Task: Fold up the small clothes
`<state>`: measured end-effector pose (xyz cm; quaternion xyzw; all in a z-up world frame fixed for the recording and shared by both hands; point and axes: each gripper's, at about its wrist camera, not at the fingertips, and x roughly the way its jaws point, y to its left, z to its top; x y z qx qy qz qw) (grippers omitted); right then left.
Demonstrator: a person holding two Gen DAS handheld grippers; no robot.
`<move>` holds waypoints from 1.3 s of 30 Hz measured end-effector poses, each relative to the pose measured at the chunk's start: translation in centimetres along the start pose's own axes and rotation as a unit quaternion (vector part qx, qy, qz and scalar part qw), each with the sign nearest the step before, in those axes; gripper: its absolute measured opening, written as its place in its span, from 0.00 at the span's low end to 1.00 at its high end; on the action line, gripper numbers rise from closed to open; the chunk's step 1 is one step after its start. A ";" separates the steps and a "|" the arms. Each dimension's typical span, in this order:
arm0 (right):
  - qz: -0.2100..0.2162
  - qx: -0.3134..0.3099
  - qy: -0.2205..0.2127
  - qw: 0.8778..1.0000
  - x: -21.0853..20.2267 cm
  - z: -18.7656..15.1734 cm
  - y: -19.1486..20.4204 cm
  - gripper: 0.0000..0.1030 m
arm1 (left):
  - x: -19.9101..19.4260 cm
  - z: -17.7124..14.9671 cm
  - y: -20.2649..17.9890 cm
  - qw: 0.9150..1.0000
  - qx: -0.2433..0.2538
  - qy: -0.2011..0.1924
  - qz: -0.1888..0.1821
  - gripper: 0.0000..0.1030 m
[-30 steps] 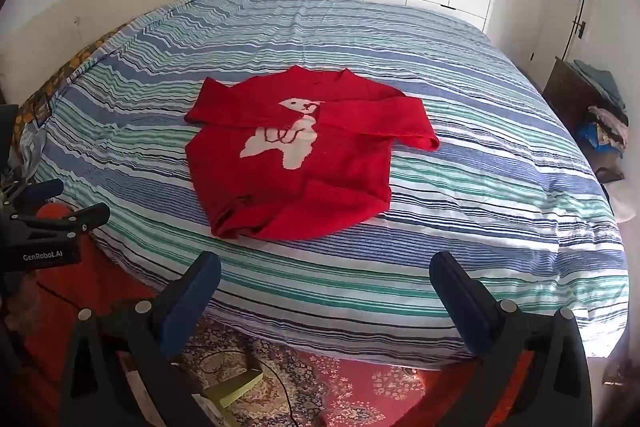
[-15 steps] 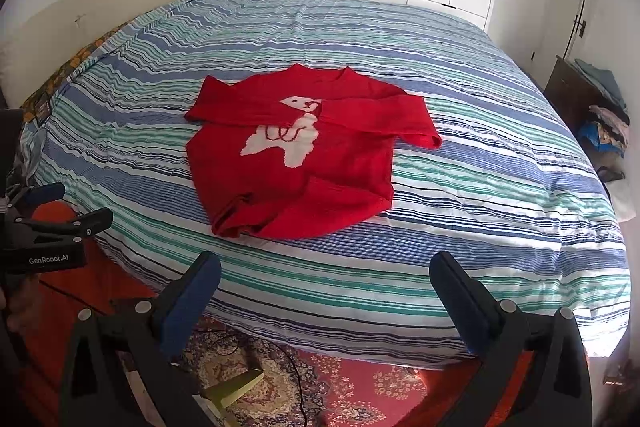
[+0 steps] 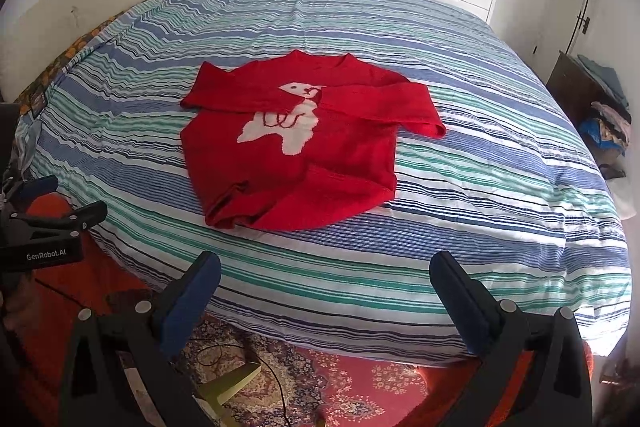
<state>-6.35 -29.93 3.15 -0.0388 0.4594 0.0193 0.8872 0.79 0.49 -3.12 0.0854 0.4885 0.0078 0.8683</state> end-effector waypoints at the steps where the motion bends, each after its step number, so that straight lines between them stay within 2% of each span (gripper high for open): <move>1: 0.000 -0.001 0.002 1.000 0.1 0.0 0.1 1.00 | 0.1 0.0 0.0 1.000 0.000 0.001 0.000 0.99; 12: -0.004 -0.011 0.014 1.000 0.8 0.2 0.5 1.00 | 0.8 -0.2 0.3 1.000 -0.007 0.007 -0.001 0.99; 17: -0.002 -0.037 0.015 0.999 2.1 2.2 0.7 1.00 | 1.0 -0.4 0.9 1.000 -0.017 0.006 -0.001 0.99; 21: 0.003 -0.057 0.029 0.998 5.8 5.3 1.0 1.00 | 0.9 -0.6 1.5 1.000 -0.027 0.004 0.001 0.99; 25: 0.004 -0.035 0.076 0.996 12.0 7.9 1.1 1.00 | 0.9 -0.8 2.0 0.999 -0.036 0.005 0.004 0.99; 27: -0.014 -0.018 0.097 0.995 15.9 8.8 1.5 0.97 | 1.1 -0.9 2.2 0.999 -0.039 0.007 0.009 0.99; 28: -0.021 -0.017 0.107 0.994 17.4 8.8 1.6 0.88 | 1.2 -0.9 2.4 0.999 -0.040 0.010 0.010 0.99; 30: -0.042 -0.038 0.144 0.988 20.4 8.3 1.9 0.50 | 1.3 -1.2 3.1 0.999 -0.047 0.017 0.011 0.99; 31: -0.044 -0.046 0.163 0.985 21.2 7.6 1.7 0.12 | 1.4 -1.4 3.5 0.998 -0.052 0.018 0.012 0.99; 33: -0.026 -0.021 0.164 0.986 19.7 6.4 0.2 0.08 | 1.7 -2.0 4.4 0.998 -0.065 0.023 0.014 0.99; 35: -0.016 -0.005 0.148 0.989 16.2 4.6 -1.7 0.08 | 2.6 -2.4 5.0 0.996 -0.078 0.037 0.010 0.99; 39: -0.012 0.056 0.151 0.987 11.2 -0.8 -6.0 0.08 | 4.3 -2.6 5.0 0.993 -0.093 0.068 -0.013 0.99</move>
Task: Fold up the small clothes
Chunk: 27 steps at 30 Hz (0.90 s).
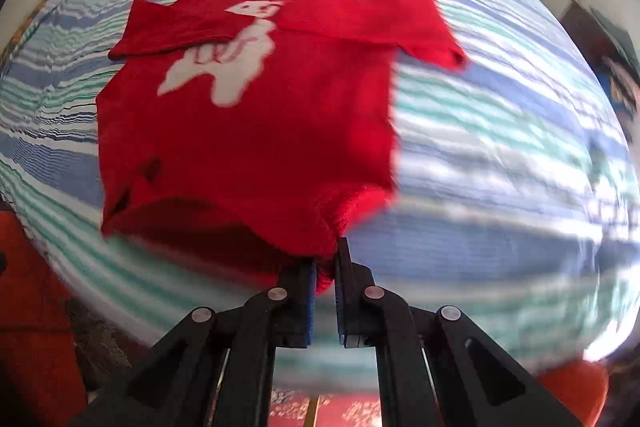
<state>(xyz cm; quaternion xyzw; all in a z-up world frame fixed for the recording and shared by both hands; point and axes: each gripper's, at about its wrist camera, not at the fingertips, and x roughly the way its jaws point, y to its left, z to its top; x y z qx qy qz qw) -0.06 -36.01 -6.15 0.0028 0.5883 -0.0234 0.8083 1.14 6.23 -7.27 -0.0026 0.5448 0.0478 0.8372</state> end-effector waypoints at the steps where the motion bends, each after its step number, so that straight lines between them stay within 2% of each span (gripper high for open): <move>1: 0.007 0.018 0.007 1.000 0.0 -1.5 -1.0 0.08 | 0.2 0.1 -0.4 1.000 0.002 0.005 -0.005 0.99; 5: 0.034 0.099 0.004 0.995 0.3 -4.4 -4.0 0.14 | -0.4 0.1 -2.3 0.999 0.029 -0.004 -0.017 0.99; 8: 0.046 0.138 -0.030 0.989 -1.0 -3.9 -4.9 0.14 | -0.7 0.0 -2.9 0.999 0.041 -0.008 -0.018 0.99; 10: 0.082 0.134 -0.061 0.986 -2.4 -2.6 -4.3 0.18 | -0.6 0.0 -2.5 0.999 0.030 -0.005 -0.026 0.99; 12: 0.159 0.114 -0.075 0.978 -3.0 -0.7 -2.6 0.41 | -0.4 0.1 -1.9 0.999 0.011 -0.001 -0.033 0.99; 13: 0.206 0.104 -0.079 0.970 -3.0 0.5 -1.3 0.61 | -0.4 0.1 -1.6 0.999 0.003 -0.001 -0.035 0.99; 14: 0.247 0.098 -0.086 0.960 -2.8 1.6 -0.1 0.66 | -0.5 0.2 -1.3 0.999 -0.006 -0.003 -0.036 0.99; 16: 0.292 0.071 -0.082 0.950 -1.4 4.3 3.3 0.66 | -0.9 0.1 -0.8 0.999 -0.019 -0.012 -0.038 0.99; 18: 0.293 0.061 -0.054 0.953 1.0 6.6 5.9 0.66 | -1.2 0.0 -0.2 0.999 -0.028 -0.018 -0.037 0.99; 19: 0.291 0.072 -0.022 0.954 3.0 7.7 6.9 0.65 | -1.3 -0.2 0.1 0.999 -0.032 -0.020 -0.036 0.99; 22: 0.285 0.105 0.065 0.951 8.4 9.4 9.5 0.51 | -1.5 -0.7 1.1 0.998 -0.044 -0.021 -0.035 0.99; 24: 0.291 0.066 0.063 0.952 8.6 9.2 11.6 0.46 | -1.4 -0.9 2.3 0.997 -0.061 -0.022 -0.035 0.99; 25: 0.317 0.033 0.056 0.946 7.8 8.9 13.1 0.46 | -1.3 -0.9 2.8 0.997 -0.072 -0.022 -0.035 0.99; 26: 0.362 -0.009 0.048 0.931 6.6 8.6 15.0 0.46 | -1.1 -0.9 3.6 0.995 -0.089 -0.020 -0.038 0.99; 27: 0.413 -0.068 0.049 0.907 5.4 8.0 16.4 0.46 | -0.8 -0.8 4.2 0.994 -0.102 -0.018 -0.041 0.99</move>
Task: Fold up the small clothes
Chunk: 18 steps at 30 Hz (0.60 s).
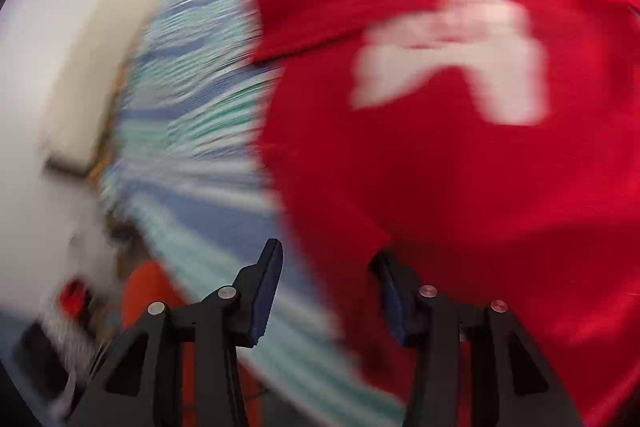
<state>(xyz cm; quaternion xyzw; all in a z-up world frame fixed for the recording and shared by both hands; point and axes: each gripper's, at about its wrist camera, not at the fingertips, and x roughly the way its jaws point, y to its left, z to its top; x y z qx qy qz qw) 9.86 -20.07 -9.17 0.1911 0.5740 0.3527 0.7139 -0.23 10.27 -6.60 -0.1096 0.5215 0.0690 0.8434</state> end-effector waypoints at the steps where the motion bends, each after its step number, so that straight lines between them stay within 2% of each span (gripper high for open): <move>1: 0.028 -0.050 0.019 0.998 0.2 -1.0 2.2 0.46 | 0.3 0.3 0.5 1.000 -0.015 0.003 -0.005 0.99; 2: 0.039 -0.098 0.038 0.994 0.3 -2.4 4.0 0.46 | 0.6 0.6 1.0 1.000 -0.027 0.006 -0.009 0.99; 4: 0.050 -0.146 0.062 0.986 -0.2 -5.1 5.7 0.46 | 1.3 1.1 1.4 0.999 -0.043 0.016 -0.016 0.99; 6: 0.044 -0.136 0.049 0.988 -1.9 -6.9 4.9 0.46 | 2.1 1.6 1.1 0.998 -0.044 0.025 -0.039 0.99; 8: 0.016 -0.089 -0.010 0.996 -5.6 -8.2 2.4 0.46 | 3.9 2.4 0.2 0.995 -0.032 0.047 -0.085 0.99; 10: -0.018 -0.012 -0.089 0.996 -10.1 -9.2 -1.2 0.46 | 6.3 3.1 -1.0 0.989 -0.024 0.081 -0.118 0.99; 12: -0.057 0.089 -0.174 0.979 -14.7 -10.6 -5.7 0.46 | 8.4 3.5 -2.1 0.985 -0.023 0.096 -0.141 0.98; 13: -0.077 0.137 -0.207 0.966 -16.9 -11.6 -8.1 0.47 | 9.1 3.6 -2.6 0.983 -0.022 0.103 -0.148 0.98; 16: -0.111 0.194 -0.223 0.949 -18.8 -13.7 -11.7 0.48 | 10.8 3.6 -3.8 0.980 -0.014 0.117 -0.163 0.95; 18: -0.085 0.213 -0.220 0.948 -17.8 -14.7 -12.6 0.48 | 10.8 3.4 -4.4 0.977 -0.006 0.114 -0.178 0.91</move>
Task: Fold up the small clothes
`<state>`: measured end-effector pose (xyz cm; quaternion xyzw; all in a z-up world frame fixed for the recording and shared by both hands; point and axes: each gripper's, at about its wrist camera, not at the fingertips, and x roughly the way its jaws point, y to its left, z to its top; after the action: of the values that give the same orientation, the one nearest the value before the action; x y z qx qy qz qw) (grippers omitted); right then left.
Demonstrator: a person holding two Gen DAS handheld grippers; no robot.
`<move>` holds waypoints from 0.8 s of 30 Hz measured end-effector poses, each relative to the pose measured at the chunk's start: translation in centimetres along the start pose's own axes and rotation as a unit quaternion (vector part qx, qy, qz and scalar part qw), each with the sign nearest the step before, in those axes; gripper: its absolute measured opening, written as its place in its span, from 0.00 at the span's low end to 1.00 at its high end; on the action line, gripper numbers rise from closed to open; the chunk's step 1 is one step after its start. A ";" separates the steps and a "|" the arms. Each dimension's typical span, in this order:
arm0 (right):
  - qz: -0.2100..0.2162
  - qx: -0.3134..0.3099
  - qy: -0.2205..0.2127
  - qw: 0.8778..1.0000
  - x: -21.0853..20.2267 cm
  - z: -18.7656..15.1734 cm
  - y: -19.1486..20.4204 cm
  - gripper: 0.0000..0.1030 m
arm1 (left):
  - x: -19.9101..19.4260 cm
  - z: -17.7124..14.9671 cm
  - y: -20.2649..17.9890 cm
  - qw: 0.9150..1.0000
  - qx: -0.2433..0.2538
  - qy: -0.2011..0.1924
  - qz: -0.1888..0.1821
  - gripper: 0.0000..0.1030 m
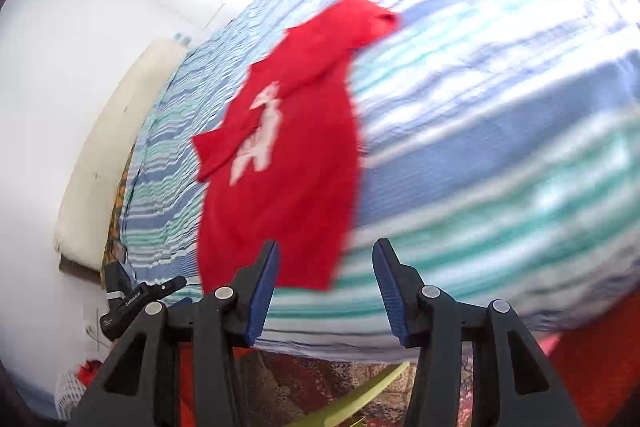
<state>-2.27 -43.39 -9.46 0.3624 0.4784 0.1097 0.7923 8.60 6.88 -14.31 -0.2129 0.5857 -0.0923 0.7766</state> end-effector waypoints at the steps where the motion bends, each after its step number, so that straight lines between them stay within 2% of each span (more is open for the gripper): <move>1: 0.011 0.005 0.007 1.000 0.4 -0.4 -0.1 0.48 | 0.2 -0.1 -0.3 1.000 0.004 0.002 -0.015 0.79; 2: 0.024 0.003 0.017 1.000 1.1 -0.4 0.0 0.48 | 0.5 -0.1 -0.6 0.999 0.005 0.011 -0.036 0.67; 4: 0.034 -0.015 0.027 0.999 1.7 0.1 0.3 0.48 | 1.7 -0.3 -1.1 0.997 0.006 0.041 -0.064 0.55; 5: 0.036 -0.026 0.036 0.998 2.4 -0.1 0.8 0.48 | 2.2 -0.4 -1.4 0.997 0.012 0.050 -0.060 0.38; 6: 0.032 -0.030 0.052 0.998 3.7 -0.1 1.1 0.48 | 2.5 -0.4 -1.7 0.997 0.023 0.052 -0.044 0.26; 7: 0.024 -0.031 0.061 0.997 3.9 0.7 0.7 0.48 | 2.5 -0.4 -1.8 0.997 0.033 0.055 -0.037 0.03; 8: 0.018 -0.035 0.067 0.997 4.7 0.7 0.6 0.41 | 2.2 -0.4 -1.8 0.997 0.038 0.054 -0.036 0.03; 9: 0.016 -0.046 0.072 0.996 4.7 0.7 0.7 0.27 | 1.3 -0.4 -1.7 0.998 0.036 0.043 -0.033 0.02; 10: -0.001 -0.059 0.074 0.996 4.6 0.8 1.1 0.05 | 0.1 -0.4 -1.4 0.999 0.036 0.026 -0.029 0.02; 11: -0.019 -0.062 0.067 0.996 4.0 0.8 1.4 0.05 | -1.1 -0.5 -1.2 0.999 0.036 0.012 -0.029 0.02; 13: -0.017 -0.049 0.045 0.998 1.7 0.5 1.3 0.05 | -2.7 -0.8 -0.5 0.999 0.030 -0.007 -0.020 0.02; 16: -0.048 -0.041 0.025 0.998 -0.6 -0.2 0.5 0.04 | -2.0 -1.3 0.1 0.999 0.034 0.012 0.013 0.02; 19: -0.084 -0.030 0.049 0.995 0.4 -0.7 -0.5 0.04 | 0.0 -1.2 -0.3 0.996 0.050 0.040 0.059 0.02; 24: -0.118 -0.046 0.064 0.990 1.8 -0.5 -1.0 0.04 | 1.6 -1.0 -1.3 0.991 0.079 0.039 0.097 0.02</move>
<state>-1.91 -42.88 -11.49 0.2591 0.5618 0.0603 0.7833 8.26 4.83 -15.33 -0.0891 0.6242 -0.0710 0.7729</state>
